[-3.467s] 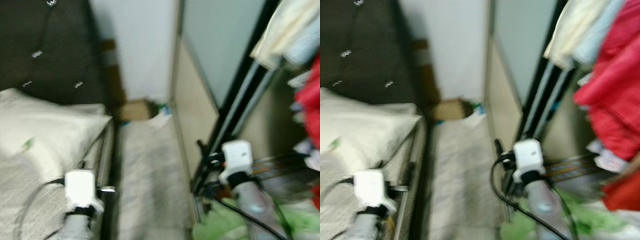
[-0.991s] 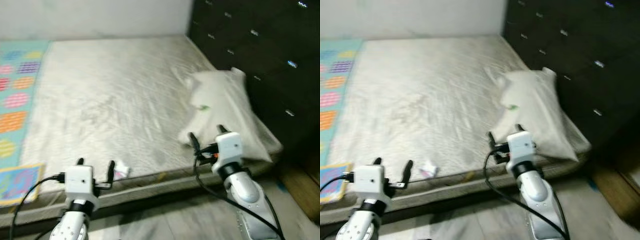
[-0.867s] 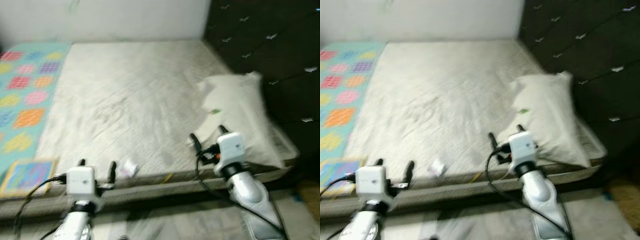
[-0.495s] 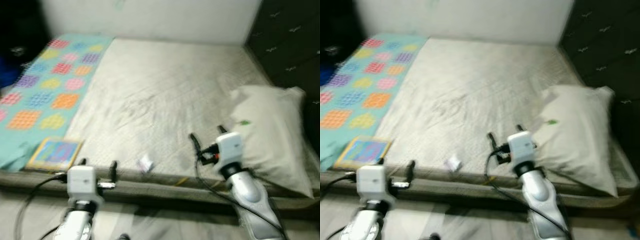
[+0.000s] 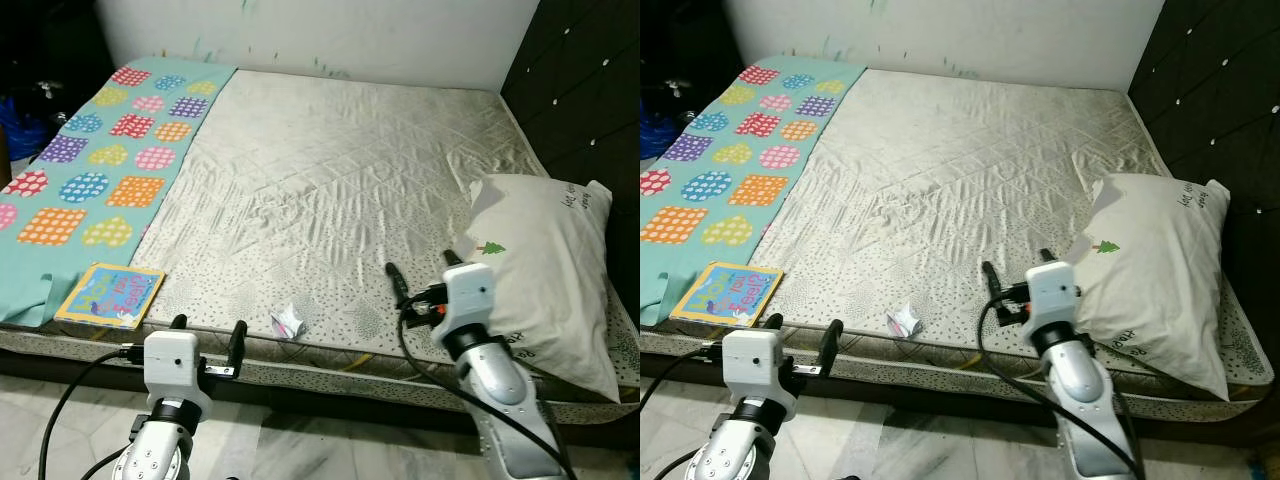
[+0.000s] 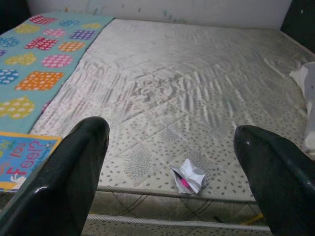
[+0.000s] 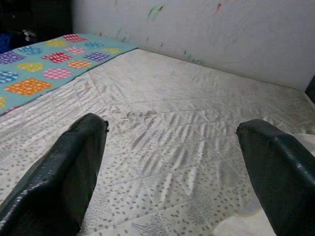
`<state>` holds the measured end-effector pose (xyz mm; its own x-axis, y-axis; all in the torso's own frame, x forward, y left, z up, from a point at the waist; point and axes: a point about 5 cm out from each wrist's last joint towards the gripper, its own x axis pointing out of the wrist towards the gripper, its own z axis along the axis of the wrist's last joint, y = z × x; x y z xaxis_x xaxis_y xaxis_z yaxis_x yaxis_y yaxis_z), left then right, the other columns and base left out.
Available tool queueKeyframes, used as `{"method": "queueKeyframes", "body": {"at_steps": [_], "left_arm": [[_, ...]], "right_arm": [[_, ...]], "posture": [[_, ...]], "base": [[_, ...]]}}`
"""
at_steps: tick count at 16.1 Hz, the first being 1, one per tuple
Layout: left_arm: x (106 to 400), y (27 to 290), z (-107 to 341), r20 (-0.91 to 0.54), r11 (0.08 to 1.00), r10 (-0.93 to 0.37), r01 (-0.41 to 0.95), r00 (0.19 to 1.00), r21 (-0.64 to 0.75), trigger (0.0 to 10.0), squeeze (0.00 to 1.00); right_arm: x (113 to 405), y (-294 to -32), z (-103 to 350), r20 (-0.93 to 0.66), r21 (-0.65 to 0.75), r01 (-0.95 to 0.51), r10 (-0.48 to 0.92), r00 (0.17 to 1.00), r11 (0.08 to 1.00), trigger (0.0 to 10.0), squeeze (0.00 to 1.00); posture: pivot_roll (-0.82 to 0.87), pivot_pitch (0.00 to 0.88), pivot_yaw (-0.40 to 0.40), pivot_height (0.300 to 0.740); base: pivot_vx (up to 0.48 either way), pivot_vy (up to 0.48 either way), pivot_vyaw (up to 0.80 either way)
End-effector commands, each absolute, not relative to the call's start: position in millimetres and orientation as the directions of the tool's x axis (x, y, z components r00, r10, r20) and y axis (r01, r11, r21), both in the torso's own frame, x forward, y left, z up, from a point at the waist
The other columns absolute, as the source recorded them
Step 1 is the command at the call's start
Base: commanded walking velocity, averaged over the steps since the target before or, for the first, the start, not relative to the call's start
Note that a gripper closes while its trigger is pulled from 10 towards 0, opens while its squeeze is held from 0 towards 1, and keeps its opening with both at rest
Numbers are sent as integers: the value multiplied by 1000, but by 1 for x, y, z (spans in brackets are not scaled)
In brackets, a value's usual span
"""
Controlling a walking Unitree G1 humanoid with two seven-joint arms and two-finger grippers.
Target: Clean up the room
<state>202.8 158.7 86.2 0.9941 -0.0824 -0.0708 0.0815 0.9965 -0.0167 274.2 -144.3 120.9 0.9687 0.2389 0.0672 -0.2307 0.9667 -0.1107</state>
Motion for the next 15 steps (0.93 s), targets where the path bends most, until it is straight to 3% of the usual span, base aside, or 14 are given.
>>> {"method": "queueKeyframes", "body": {"at_steps": [1,11,15], "left_arm": [[202,159,88,-65,996,-91,90,994,-18,10000,0],[203,160,89,-64,996,-92,90,994,-27,10000,0],[204,162,86,-79,997,-67,65,995,-32,10000,0]], "right_arm": [[276,-146,123,71,-114,-229,238,969,967,10000,0],[275,-145,122,67,-119,-233,242,968,965,10000,0],[275,-146,120,64,-117,-232,240,969,966,10000,0]], "posture": [[-32,130,-93,740],[-32,131,-92,740],[-30,129,-90,740]], "base": [[281,0,0],[319,0,0],[0,0,0]]}}
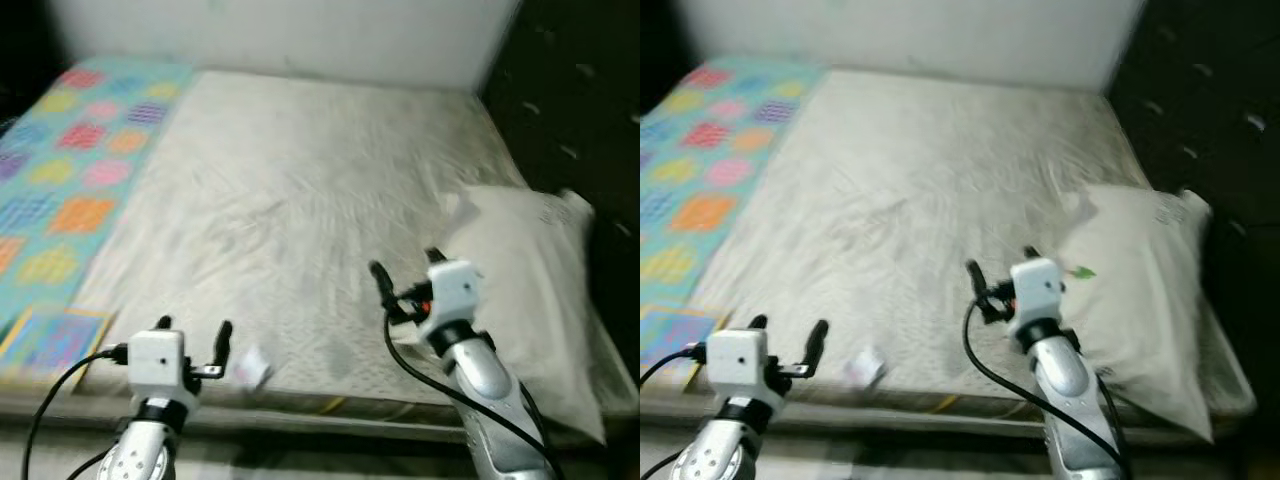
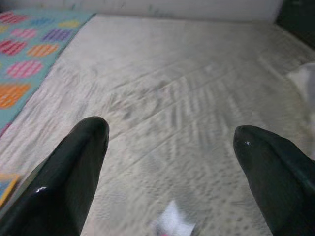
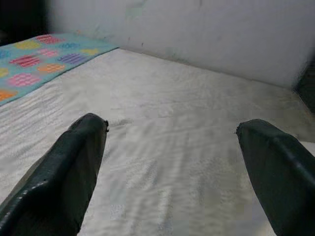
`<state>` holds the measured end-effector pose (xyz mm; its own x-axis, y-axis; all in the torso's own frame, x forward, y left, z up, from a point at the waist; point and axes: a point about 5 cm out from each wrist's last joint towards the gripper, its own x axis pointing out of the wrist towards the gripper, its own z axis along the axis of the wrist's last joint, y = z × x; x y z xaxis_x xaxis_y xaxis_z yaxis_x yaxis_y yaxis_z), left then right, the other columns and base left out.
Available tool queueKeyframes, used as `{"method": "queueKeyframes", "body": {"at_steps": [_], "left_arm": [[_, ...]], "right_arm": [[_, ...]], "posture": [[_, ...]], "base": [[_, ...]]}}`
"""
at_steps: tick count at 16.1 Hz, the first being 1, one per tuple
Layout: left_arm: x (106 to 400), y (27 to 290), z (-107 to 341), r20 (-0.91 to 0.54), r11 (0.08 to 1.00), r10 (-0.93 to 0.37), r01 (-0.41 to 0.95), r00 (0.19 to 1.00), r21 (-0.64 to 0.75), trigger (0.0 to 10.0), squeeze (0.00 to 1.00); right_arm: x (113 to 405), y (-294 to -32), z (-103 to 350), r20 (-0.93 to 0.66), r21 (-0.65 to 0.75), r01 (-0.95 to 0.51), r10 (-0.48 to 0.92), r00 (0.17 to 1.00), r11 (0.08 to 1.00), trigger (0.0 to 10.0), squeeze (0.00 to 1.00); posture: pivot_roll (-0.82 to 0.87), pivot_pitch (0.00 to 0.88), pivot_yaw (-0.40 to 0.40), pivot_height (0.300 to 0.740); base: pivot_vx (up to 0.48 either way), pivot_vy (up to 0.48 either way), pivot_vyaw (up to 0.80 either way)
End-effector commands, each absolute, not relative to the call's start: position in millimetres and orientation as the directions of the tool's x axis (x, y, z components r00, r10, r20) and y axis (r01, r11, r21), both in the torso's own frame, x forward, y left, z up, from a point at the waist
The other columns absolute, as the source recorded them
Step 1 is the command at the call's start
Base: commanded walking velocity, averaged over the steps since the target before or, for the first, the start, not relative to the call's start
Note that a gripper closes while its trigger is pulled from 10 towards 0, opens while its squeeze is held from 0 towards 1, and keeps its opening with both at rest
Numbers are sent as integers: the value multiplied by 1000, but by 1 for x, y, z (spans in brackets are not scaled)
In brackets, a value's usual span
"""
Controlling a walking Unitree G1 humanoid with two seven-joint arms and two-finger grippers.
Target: Clean up the room
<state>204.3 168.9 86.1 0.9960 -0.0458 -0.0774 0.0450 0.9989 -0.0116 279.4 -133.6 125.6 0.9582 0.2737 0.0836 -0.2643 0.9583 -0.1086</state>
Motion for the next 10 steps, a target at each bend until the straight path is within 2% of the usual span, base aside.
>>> {"method": "queueKeyframes", "body": {"at_steps": [1,8,10], "left_arm": [[204,162,86,-80,997,-69,67,994,-32,10000,0],[204,160,84,-86,996,-80,76,993,-48,10000,0],[204,160,84,-87,996,-80,76,993,-51,10000,0]], "right_arm": [[275,-146,120,63,-114,-233,241,969,966,10000,0],[276,-145,120,59,-115,-247,255,965,962,10000,0],[277,-144,120,59,-115,-251,259,964,961,10000,0]], "posture": [[-30,129,-90,740],[-29,116,-95,740],[-27,115,-95,740]], "base": [[0,0,0],[0,0,0],[0,259,0]]}}
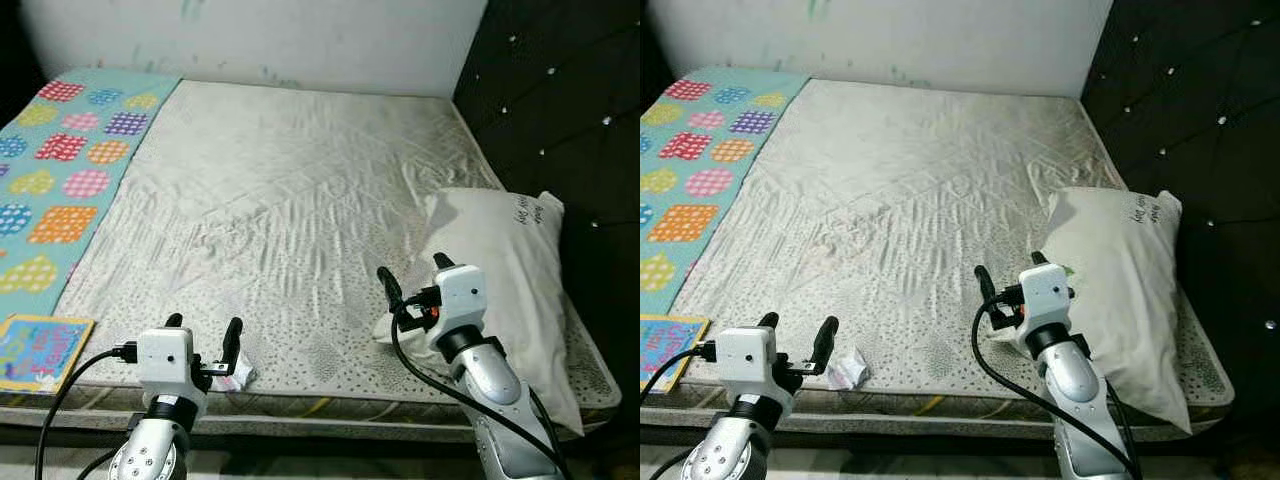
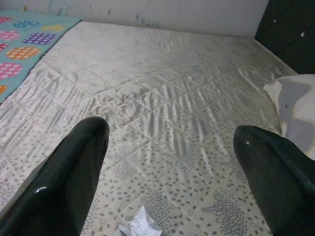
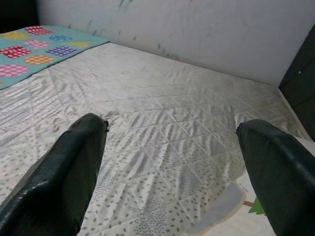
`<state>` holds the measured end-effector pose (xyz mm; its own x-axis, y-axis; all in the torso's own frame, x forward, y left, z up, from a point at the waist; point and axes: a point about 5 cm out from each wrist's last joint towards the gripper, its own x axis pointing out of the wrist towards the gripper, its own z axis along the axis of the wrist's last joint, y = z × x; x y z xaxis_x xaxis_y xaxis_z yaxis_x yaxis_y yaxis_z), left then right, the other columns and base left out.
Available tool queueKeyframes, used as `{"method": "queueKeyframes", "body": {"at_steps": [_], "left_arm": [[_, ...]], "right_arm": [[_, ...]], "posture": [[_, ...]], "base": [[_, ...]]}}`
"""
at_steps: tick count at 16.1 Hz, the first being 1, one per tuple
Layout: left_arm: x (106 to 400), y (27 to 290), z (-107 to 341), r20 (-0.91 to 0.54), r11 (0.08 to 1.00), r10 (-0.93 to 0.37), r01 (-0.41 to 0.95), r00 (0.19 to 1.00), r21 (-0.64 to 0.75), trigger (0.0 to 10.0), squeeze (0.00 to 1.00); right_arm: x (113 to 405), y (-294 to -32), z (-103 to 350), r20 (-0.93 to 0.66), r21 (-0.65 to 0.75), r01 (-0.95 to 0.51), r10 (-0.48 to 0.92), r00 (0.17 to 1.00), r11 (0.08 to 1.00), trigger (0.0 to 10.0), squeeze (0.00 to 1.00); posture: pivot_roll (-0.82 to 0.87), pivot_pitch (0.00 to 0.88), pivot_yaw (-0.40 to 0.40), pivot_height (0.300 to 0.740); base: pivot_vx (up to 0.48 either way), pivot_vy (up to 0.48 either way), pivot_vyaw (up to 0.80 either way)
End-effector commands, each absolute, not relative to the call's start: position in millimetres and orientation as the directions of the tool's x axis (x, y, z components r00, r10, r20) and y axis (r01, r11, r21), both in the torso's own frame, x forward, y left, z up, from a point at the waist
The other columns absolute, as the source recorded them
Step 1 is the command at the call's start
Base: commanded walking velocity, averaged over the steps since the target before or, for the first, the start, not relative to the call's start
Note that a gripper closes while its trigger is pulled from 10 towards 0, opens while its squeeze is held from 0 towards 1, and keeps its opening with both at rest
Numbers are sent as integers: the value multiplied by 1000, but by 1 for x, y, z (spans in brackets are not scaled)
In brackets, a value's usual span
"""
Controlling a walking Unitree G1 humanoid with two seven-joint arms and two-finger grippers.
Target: Clean up the room
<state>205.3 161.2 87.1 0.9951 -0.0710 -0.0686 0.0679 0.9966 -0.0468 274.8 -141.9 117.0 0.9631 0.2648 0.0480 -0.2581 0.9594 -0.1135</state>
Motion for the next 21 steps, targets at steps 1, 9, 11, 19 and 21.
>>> {"method": "queueKeyframes", "body": {"at_steps": [1,9,11,19,21], "left_arm": [[204,160,84,-86,996,-80,75,993,-51,10000,0],[206,162,85,-85,996,-71,66,994,-62,10000,0],[207,162,86,-85,996,-70,65,994,-61,10000,0],[208,163,86,-80,996,-69,64,994,-59,10000,0],[208,163,86,-81,996,-68,64,994,-60,10000,0]], "right_arm": [[277,-143,120,59,-115,-252,260,964,961,10000,0],[277,-144,119,57,-116,-246,253,966,962,10000,0],[277,-143,118,55,-116,-246,254,966,962,10000,0],[278,-144,118,55,-120,-242,249,967,963,10000,0],[278,-144,118,55,-121,-241,249,967,963,10000,0]], "posture": [[-27,115,-95,740],[-28,127,-95,740],[-28,127,-94,740],[-29,129,-93,740],[-29,129,-93,740]], "base": [[0,274,0],[0,333,0],[0,381,0],[0,386,0],[0,407,0]]}}
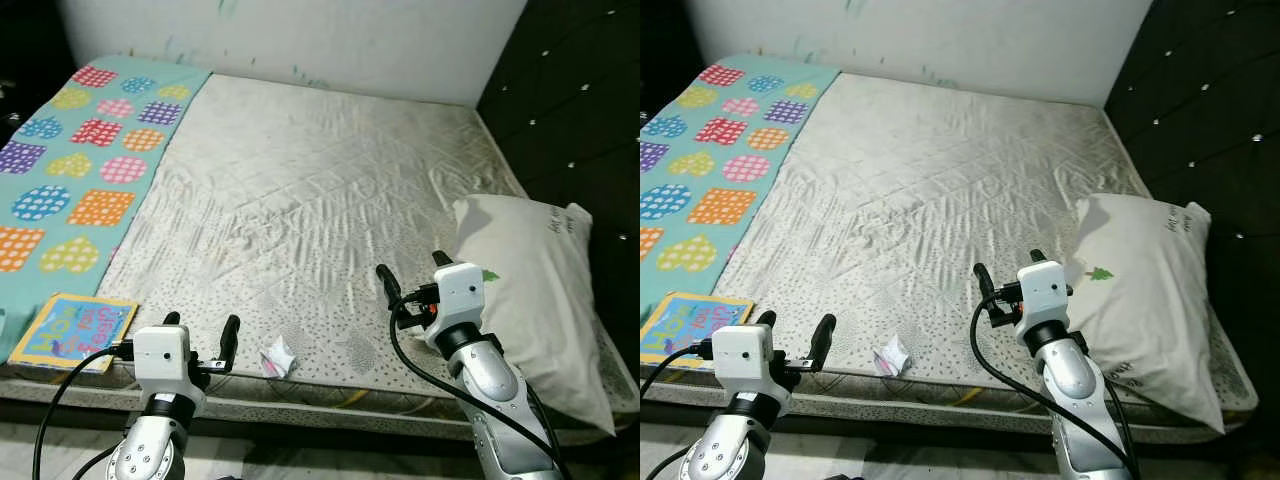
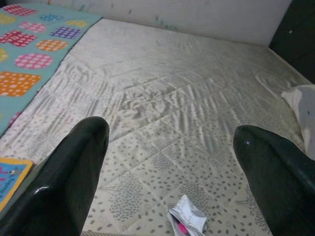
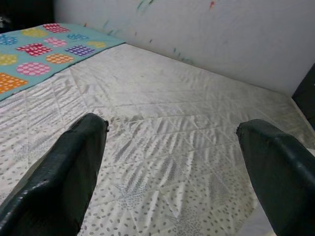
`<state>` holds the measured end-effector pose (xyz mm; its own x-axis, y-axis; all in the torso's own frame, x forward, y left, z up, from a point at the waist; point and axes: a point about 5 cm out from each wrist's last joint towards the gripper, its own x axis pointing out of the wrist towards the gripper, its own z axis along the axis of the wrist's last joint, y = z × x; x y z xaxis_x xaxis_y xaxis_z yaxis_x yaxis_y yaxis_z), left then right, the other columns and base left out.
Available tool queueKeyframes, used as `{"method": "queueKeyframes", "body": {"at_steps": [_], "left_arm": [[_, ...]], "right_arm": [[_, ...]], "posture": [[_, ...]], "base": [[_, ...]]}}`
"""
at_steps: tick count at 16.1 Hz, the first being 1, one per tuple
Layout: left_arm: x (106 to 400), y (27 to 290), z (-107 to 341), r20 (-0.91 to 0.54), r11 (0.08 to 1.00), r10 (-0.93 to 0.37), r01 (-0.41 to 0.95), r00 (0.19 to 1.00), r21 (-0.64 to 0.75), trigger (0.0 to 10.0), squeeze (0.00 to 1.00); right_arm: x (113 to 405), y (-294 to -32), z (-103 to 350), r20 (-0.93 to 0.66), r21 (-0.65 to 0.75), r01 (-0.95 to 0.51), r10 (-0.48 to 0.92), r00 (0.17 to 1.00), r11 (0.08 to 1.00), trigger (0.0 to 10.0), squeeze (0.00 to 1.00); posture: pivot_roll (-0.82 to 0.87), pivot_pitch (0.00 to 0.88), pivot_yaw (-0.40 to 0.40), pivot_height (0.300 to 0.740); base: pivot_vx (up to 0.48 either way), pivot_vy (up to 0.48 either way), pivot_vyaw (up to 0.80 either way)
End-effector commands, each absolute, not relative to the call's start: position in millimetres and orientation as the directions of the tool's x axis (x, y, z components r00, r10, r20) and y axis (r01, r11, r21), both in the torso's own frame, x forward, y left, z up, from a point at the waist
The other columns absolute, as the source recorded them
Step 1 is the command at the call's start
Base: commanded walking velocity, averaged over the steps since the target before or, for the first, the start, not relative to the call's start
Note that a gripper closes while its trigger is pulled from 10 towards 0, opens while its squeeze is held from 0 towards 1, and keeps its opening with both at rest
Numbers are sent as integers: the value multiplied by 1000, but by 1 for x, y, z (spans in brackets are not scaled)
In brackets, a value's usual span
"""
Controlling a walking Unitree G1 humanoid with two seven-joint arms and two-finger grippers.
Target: Clean up the room
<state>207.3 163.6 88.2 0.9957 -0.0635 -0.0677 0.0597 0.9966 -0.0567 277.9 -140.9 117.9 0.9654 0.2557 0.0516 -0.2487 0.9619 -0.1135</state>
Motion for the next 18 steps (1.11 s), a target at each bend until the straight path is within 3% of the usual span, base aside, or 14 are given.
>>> {"method": "queueKeyframes", "body": {"at_steps": [1,12,18], "left_arm": [[208,163,86,-81,996,-69,64,994,-60,10000,0],[207,162,85,-84,996,-67,62,994,-64,10000,0],[206,160,87,-61,991,-93,87,994,-102,10000,0]], "right_arm": [[278,-144,118,55,-122,-240,248,967,963,10000,0],[277,-144,116,49,-129,-246,254,966,961,10000,0],[278,-144,116,51,-132,-254,262,964,958,10000,0]], "posture": [[-30,130,-93,740],[-31,127,-95,740],[-33,120,-100,740]], "base": [[0,442,0],[0,476,0],[0,0,0]]}}
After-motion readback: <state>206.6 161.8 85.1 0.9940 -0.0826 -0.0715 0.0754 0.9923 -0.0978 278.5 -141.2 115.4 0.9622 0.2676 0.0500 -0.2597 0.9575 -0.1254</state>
